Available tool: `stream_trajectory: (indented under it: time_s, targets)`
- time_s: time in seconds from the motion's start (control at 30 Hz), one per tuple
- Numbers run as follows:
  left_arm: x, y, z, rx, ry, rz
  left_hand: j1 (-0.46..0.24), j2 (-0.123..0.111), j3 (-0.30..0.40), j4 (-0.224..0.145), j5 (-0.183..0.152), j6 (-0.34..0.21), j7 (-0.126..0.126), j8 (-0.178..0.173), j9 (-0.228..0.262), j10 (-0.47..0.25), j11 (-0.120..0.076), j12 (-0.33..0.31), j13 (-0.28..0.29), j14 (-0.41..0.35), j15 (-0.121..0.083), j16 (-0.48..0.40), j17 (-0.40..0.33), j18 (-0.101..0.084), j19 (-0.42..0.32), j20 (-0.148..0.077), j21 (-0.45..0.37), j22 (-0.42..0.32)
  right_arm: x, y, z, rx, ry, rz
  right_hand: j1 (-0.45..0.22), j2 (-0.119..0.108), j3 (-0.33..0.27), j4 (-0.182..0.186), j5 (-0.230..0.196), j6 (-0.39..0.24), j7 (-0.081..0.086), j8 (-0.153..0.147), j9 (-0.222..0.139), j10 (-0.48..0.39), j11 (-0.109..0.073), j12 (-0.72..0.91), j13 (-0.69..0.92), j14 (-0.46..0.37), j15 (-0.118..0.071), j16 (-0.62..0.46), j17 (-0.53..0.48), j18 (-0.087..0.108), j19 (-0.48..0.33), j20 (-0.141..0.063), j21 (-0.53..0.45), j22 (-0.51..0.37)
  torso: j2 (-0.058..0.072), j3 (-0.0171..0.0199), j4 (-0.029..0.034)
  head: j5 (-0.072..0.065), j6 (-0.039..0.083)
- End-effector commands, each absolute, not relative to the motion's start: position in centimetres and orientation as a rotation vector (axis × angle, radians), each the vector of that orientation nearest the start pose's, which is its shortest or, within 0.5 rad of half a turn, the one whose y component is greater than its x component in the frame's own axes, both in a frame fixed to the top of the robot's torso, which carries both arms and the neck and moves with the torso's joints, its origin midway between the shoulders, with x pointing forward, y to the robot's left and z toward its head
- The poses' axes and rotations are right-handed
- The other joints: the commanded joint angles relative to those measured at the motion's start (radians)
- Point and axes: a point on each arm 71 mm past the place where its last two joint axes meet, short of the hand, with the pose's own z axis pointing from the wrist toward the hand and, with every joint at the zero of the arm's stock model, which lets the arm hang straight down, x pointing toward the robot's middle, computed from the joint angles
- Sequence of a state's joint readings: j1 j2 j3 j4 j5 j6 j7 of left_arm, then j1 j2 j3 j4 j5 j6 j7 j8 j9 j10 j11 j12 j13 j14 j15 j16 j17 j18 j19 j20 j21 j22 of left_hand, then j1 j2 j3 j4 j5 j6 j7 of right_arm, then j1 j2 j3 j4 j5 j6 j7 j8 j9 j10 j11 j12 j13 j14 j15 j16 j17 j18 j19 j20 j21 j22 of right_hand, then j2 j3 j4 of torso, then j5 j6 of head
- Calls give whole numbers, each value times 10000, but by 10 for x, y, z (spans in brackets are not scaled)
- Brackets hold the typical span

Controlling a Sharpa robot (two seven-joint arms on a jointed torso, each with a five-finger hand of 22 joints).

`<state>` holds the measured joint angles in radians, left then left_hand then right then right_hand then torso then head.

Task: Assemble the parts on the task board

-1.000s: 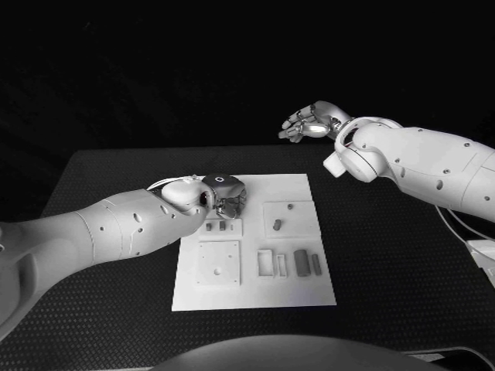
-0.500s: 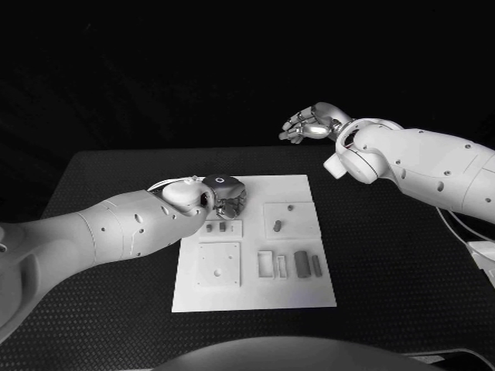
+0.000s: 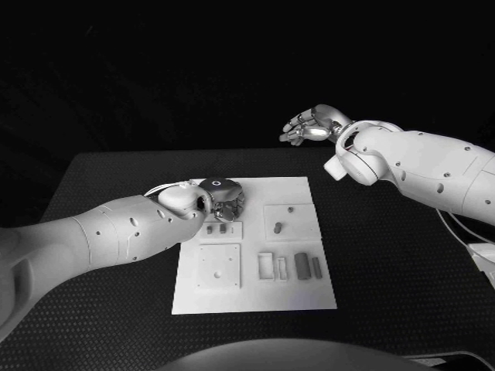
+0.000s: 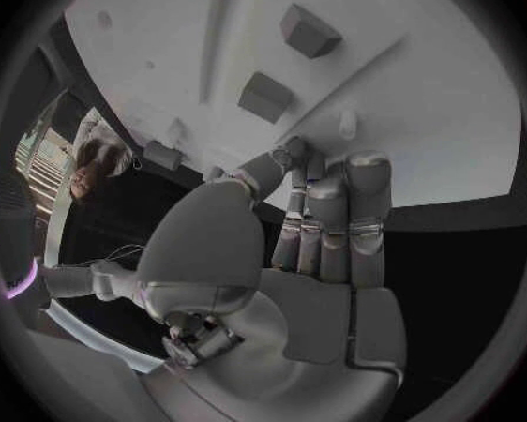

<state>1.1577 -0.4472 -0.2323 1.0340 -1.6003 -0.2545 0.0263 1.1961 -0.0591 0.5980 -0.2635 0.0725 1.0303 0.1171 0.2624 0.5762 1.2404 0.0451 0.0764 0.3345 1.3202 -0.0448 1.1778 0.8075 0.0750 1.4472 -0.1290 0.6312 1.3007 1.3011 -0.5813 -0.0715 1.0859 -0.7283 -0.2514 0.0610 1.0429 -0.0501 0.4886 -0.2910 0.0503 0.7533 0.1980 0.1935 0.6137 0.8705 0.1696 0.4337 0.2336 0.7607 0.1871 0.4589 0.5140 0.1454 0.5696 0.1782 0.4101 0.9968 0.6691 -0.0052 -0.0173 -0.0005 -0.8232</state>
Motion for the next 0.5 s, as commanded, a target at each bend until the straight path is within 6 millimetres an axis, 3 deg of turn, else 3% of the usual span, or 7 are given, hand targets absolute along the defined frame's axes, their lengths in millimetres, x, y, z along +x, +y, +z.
stream_trajectory:
  time_s: [0.03,0.5]
  targets:
    - [515,129,-294,4863,18047,-5749,-70,34,62,15,-5,105,20,51,10,201,149,16,9,7,-75,45,-15,1029,5,-74,17,17,574,-197,-168,4613,16956,9488,39,39,-63,-1,-26,-52,262,55,-14,49,0,58,-11,-85,-17,-65,-13,173,-3,61,-56,11,-1,-2,1,4,8]
    - [519,136,-264,3867,17453,-6467,-84,-2,69,24,-5,84,25,37,1,188,150,-17,-1,2,-76,52,-34,1030,5,-97,9,22,575,-200,-168,4658,16942,9417,38,38,-65,-2,-26,-48,260,60,-16,51,-1,64,-20,-84,-19,-65,-13,177,-3,62,-58,13,-1,4,23,65,38]
